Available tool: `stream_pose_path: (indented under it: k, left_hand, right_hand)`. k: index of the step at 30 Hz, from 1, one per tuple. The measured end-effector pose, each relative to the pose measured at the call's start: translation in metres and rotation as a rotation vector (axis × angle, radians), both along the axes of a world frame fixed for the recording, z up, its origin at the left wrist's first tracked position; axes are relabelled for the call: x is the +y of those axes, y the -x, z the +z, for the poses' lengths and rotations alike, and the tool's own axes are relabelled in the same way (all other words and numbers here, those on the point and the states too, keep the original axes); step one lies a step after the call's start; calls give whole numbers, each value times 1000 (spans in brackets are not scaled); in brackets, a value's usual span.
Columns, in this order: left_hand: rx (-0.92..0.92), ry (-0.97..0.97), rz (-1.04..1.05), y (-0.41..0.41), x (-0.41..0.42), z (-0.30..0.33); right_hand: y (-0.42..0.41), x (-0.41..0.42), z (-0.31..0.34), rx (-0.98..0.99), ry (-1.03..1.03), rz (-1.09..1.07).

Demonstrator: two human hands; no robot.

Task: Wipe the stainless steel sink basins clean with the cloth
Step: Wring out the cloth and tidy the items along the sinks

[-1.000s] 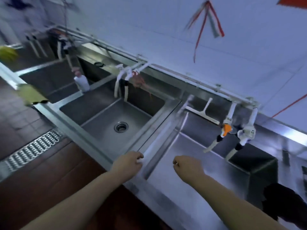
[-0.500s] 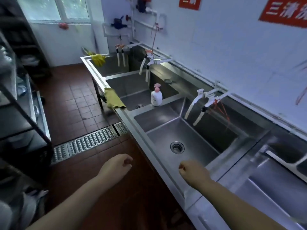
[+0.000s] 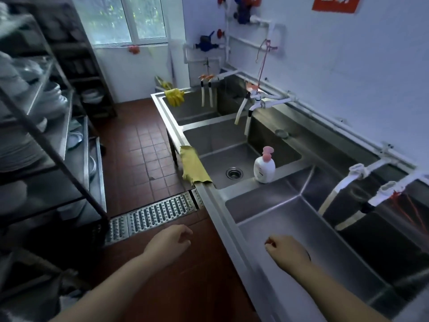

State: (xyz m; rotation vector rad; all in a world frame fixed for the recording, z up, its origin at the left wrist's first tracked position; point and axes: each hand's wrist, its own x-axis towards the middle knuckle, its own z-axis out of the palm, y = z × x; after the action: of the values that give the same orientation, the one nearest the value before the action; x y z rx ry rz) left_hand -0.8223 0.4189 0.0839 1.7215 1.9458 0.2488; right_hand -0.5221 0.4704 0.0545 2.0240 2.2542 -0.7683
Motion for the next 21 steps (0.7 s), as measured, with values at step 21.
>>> stream_pose_path:
  k: [21]
  left_hand:
    - [-153,149,-22,146,297,-67]
  right_hand:
    - [147,212,-20,114,192,-200]
